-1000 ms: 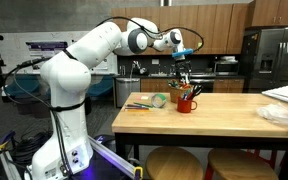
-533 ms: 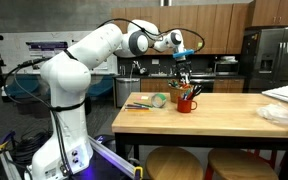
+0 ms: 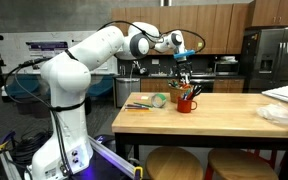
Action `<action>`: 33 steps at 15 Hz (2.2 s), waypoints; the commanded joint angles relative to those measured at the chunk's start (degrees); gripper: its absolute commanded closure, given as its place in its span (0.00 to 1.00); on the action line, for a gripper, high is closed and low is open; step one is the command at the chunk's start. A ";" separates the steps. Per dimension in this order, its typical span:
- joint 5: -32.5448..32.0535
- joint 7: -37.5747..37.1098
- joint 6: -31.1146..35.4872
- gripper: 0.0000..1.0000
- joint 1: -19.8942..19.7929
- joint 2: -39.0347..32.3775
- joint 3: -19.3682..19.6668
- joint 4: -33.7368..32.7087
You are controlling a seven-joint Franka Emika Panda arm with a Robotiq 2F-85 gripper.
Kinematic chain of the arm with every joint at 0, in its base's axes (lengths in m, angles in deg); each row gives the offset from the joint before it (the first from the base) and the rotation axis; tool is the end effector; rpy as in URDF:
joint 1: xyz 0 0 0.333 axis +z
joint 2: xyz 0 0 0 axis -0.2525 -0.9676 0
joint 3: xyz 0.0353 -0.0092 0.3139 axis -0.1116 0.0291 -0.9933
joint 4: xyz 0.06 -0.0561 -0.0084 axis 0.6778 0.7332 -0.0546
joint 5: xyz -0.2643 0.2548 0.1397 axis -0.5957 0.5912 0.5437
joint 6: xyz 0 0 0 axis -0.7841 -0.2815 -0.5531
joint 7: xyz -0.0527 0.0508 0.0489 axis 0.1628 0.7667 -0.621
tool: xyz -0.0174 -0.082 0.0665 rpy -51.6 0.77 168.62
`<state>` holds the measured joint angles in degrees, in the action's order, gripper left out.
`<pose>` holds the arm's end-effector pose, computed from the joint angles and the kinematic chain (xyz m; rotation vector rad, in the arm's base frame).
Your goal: Remove one marker from the basket
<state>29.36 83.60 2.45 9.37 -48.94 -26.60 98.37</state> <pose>0.7740 -0.1104 0.4169 2.7525 0.7797 -0.1520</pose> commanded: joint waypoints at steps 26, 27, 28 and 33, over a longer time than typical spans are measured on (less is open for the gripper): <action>-0.64 3.10 -3.06 0.62 -0.40 -1.48 1.02 -3.99; -0.62 3.15 -3.15 0.67 -0.40 -1.46 1.00 -4.02; -0.60 3.21 -3.26 0.77 -0.39 -1.43 0.99 -4.04; -0.57 3.64 -4.26 0.91 -0.27 -0.96 0.95 -3.99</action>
<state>29.26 85.81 -0.06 8.98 -49.62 -25.98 96.11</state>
